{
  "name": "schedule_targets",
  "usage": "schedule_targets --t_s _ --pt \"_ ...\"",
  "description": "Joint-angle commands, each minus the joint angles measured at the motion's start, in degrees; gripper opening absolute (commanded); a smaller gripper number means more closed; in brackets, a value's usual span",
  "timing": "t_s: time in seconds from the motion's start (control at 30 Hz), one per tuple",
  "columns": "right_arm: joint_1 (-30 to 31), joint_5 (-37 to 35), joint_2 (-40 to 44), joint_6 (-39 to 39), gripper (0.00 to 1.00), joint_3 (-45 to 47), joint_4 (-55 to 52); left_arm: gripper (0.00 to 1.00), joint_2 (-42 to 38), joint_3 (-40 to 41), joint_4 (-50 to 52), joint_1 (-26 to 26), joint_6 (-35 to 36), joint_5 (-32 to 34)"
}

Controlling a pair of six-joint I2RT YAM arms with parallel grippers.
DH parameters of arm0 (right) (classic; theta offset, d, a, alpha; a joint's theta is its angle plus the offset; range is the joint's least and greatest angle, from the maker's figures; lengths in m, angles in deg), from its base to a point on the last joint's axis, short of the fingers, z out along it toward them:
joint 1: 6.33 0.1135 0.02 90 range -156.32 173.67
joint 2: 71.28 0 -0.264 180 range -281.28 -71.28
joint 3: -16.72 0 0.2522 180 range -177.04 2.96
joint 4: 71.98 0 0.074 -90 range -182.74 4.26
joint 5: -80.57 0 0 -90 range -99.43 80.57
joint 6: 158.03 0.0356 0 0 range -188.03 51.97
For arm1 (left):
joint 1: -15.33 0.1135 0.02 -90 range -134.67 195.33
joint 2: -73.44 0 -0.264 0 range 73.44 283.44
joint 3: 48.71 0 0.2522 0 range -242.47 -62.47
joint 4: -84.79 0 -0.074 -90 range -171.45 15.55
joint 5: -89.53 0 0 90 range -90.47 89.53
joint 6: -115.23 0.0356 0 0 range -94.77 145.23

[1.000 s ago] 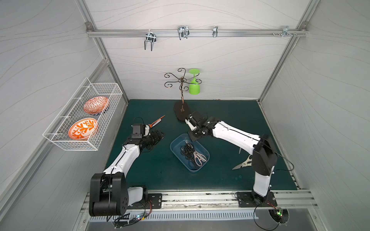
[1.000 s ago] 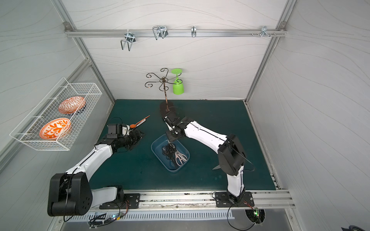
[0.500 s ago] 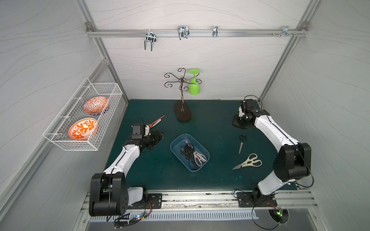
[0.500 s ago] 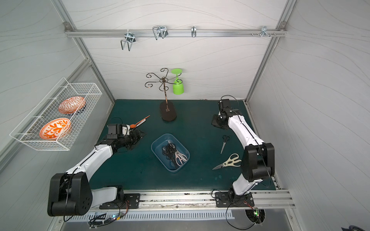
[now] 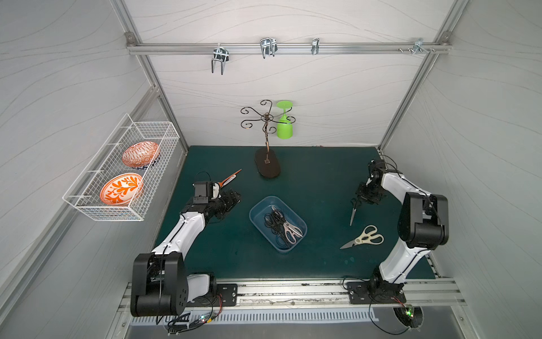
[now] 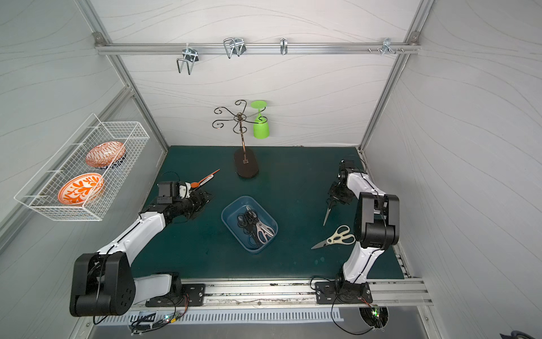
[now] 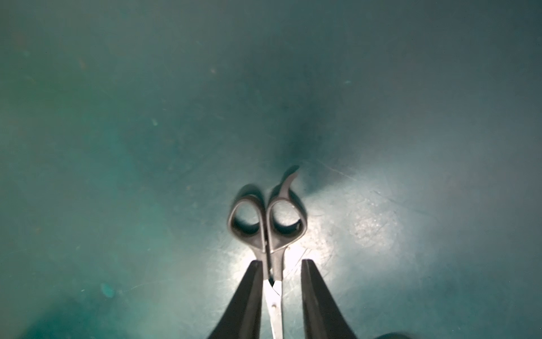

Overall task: Put the scissors into the storage box
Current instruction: Pick up the scissors from the center of the board.

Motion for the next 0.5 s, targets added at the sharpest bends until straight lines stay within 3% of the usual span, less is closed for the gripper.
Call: schedule_targets --t_s 0.0,0.47 --pt "-1.11 -0.95 -1.29 -0.98 0.26 0.58 1.13 0.87 0.79 -0.37 -1.59 -0.22 -0.07 -0.68" --pt "-2.57 0.34 -5.47 -0.86 0.24 -0.03 2.70 0.87 1.26 -0.46 -1.39 -0.37 0.15 -0.19"
